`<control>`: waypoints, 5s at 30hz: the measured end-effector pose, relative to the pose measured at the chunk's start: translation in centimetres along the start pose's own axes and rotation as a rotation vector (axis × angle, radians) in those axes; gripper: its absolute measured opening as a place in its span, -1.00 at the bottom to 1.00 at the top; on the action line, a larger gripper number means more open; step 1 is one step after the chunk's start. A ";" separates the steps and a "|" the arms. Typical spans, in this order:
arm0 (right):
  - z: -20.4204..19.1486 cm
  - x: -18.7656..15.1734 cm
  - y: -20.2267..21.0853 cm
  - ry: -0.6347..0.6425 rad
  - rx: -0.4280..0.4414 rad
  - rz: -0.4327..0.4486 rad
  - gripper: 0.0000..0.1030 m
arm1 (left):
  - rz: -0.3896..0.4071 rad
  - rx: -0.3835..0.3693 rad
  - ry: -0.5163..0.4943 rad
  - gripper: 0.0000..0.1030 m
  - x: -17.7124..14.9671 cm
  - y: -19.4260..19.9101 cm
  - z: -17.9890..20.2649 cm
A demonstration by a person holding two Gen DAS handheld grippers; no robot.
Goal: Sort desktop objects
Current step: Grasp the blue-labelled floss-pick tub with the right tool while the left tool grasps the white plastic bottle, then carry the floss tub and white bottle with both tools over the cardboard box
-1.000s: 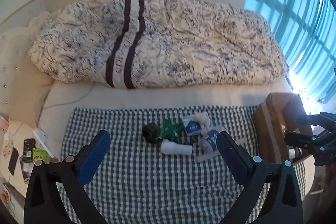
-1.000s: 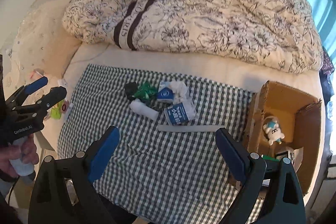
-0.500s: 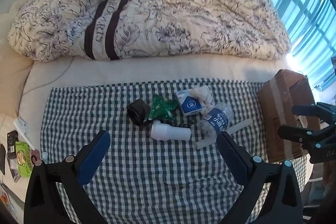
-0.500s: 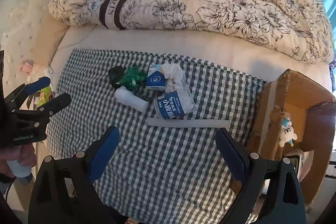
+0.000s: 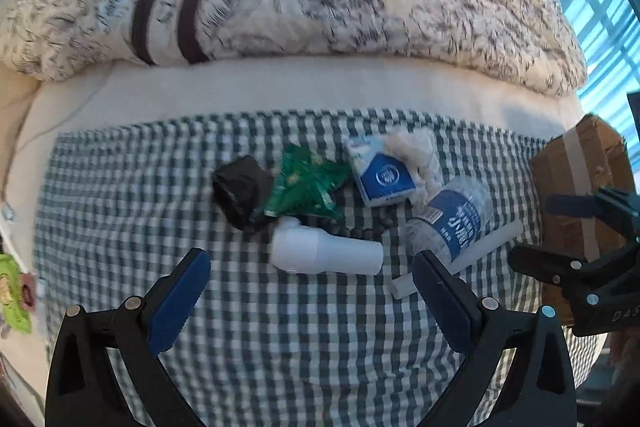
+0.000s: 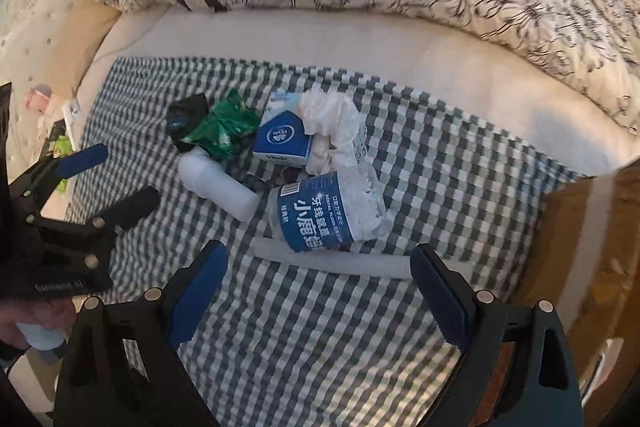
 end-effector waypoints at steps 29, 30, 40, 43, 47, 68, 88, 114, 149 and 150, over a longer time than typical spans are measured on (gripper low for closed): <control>0.5 0.5 -9.3 0.135 -0.004 -0.138 0.87 | -0.130 -0.052 -0.193 1.00 -1.1 -12.9 2.0; 0.5 0.5 -9.6 0.137 -0.007 -0.139 0.87 | -0.124 -0.050 -0.194 1.00 -1.3 -13.0 1.9; 0.5 0.7 -10.9 0.103 -0.005 -0.147 0.88 | -0.115 -0.051 -0.156 0.99 -1.2 -12.8 1.3; 0.7 0.7 -10.4 0.094 -0.008 -0.137 0.84 | -0.118 -0.058 -0.137 0.99 -1.0 -12.4 1.0; 1.1 0.3 -9.7 0.074 -0.007 -0.137 0.84 | -0.113 -0.053 -0.121 0.99 -0.8 -11.4 0.5; -0.3 -1.7 3.5 0.021 0.000 -0.002 0.80 | 0.037 -0.024 -0.011 0.99 -0.3 2.7 0.1; -4.9 -5.0 21.0 -0.005 0.044 0.252 0.80 | 0.329 0.025 0.073 0.99 1.1 22.8 0.6; 6.2 -9.8 27.5 -0.134 -0.012 0.414 0.80 | 0.406 0.011 -0.012 0.99 2.7 25.8 11.6; 23.1 -17.8 25.5 -0.349 -0.137 0.326 0.80 | 0.278 -0.187 -0.422 0.99 3.1 16.9 36.2; 23.1 -17.9 25.1 -0.344 -0.138 0.317 0.80 | 0.268 -0.185 -0.435 0.99 3.0 16.4 36.6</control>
Point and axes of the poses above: each gripper's, at about its wrist camera, not at the fingertips, and y roughly against the way its jaws point, z to its right, x to its top, the point moved 4 cm from there along -y, roughly the way its jaws point
